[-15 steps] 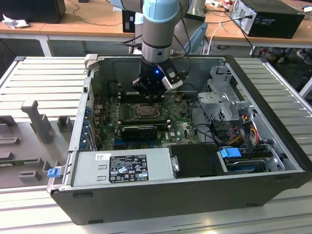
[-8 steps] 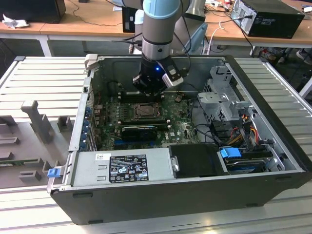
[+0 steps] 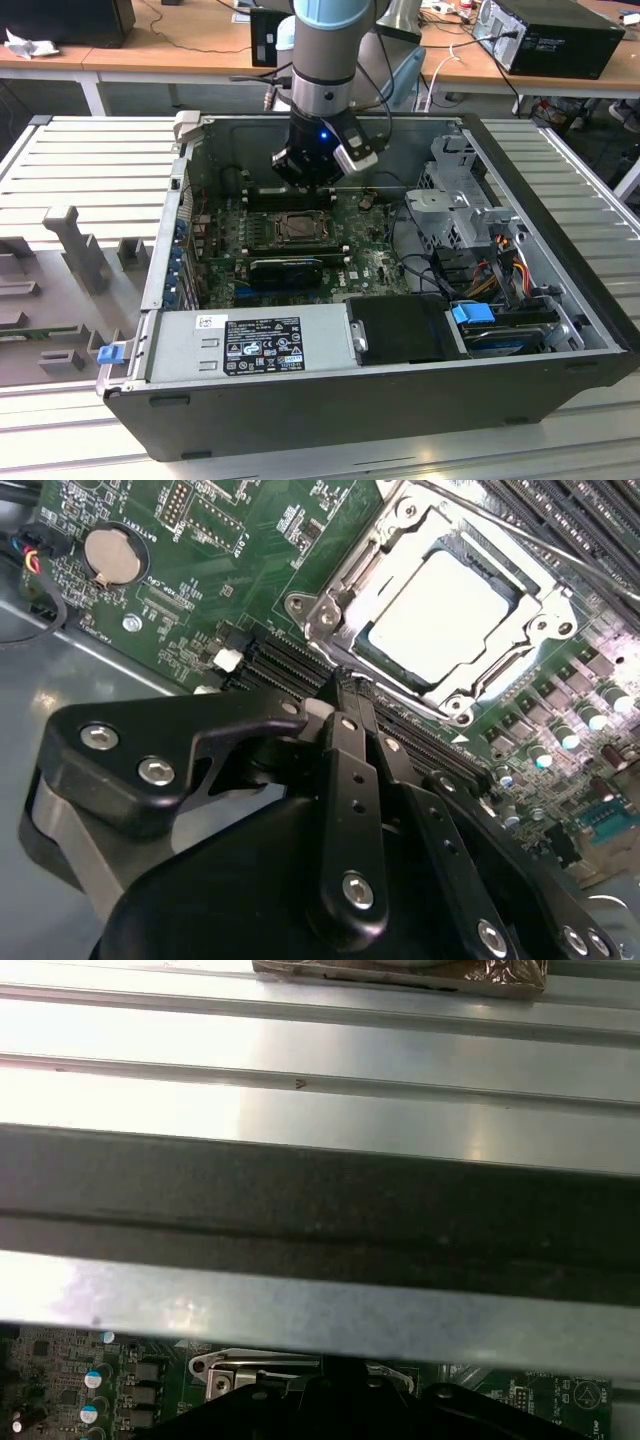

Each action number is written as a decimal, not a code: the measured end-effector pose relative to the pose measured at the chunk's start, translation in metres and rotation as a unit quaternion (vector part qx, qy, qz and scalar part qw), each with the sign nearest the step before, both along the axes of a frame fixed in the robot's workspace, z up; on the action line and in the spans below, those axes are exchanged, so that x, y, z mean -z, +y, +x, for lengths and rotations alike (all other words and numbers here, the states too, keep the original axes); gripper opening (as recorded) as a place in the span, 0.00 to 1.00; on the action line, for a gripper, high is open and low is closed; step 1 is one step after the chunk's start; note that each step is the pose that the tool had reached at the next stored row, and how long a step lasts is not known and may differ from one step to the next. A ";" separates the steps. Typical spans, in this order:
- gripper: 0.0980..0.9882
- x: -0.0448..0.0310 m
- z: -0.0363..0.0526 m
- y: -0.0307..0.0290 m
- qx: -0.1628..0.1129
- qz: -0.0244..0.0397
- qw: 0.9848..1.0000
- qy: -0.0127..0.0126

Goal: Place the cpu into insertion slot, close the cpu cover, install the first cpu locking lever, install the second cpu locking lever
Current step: 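Install the first cpu locking lever, then install the second cpu locking lever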

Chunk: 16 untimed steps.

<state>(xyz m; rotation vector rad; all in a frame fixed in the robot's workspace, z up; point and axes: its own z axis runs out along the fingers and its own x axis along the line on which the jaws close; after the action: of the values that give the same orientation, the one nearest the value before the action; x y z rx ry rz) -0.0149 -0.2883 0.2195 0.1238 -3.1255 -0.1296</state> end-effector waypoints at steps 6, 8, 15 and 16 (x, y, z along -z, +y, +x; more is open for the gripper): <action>0.01 0.0000 0.0000 -0.0022 0.000 0.000 1.000 0.000; 0.01 0.0000 0.0000 -0.0026 0.000 0.000 1.000 0.000; 0.01 0.0000 0.0000 -0.0060 0.000 0.000 1.000 0.000; 0.01 0.0000 0.0000 -0.0067 0.000 0.000 1.000 0.000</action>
<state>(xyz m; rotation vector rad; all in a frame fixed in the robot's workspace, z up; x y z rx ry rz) -0.0150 -0.2950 0.2195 0.1237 -3.1255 -0.1297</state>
